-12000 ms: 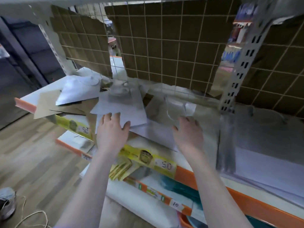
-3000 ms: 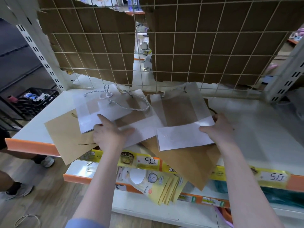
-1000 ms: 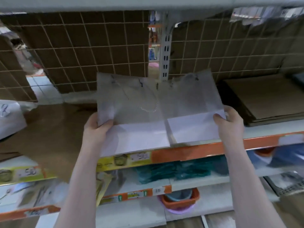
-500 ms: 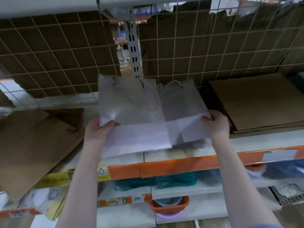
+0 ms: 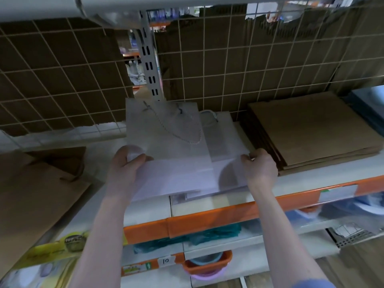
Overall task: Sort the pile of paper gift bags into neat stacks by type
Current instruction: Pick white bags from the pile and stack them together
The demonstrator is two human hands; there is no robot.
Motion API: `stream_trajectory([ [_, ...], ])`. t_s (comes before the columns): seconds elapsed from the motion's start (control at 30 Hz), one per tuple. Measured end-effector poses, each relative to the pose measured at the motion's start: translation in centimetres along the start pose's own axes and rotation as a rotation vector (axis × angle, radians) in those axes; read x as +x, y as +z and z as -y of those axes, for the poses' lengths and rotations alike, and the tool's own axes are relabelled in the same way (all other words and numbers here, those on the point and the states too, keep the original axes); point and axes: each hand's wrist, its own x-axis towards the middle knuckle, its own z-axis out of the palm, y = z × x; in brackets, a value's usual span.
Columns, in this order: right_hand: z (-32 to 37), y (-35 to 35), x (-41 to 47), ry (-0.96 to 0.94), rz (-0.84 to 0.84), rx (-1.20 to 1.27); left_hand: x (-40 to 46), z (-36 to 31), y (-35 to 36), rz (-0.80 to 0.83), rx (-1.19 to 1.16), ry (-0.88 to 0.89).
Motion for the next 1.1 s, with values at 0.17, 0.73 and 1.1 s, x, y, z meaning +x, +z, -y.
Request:
stream_trajectory([
  [0.17,0.7,0.8,-0.5,0.017,-0.069,0.141,0.2,0.1,-0.2,0.047,-0.031,-0.038],
  [0.73,0.8,-4.9,0.3,-0.146,0.109,0.244,-0.4,-2.2,5.0,0.121,-0.141,-0.099],
  [1.1,0.3,-3.6,4.0,-0.241,0.393,0.197,0.1,-0.6,11.0,-0.024,0.171,-0.022],
])
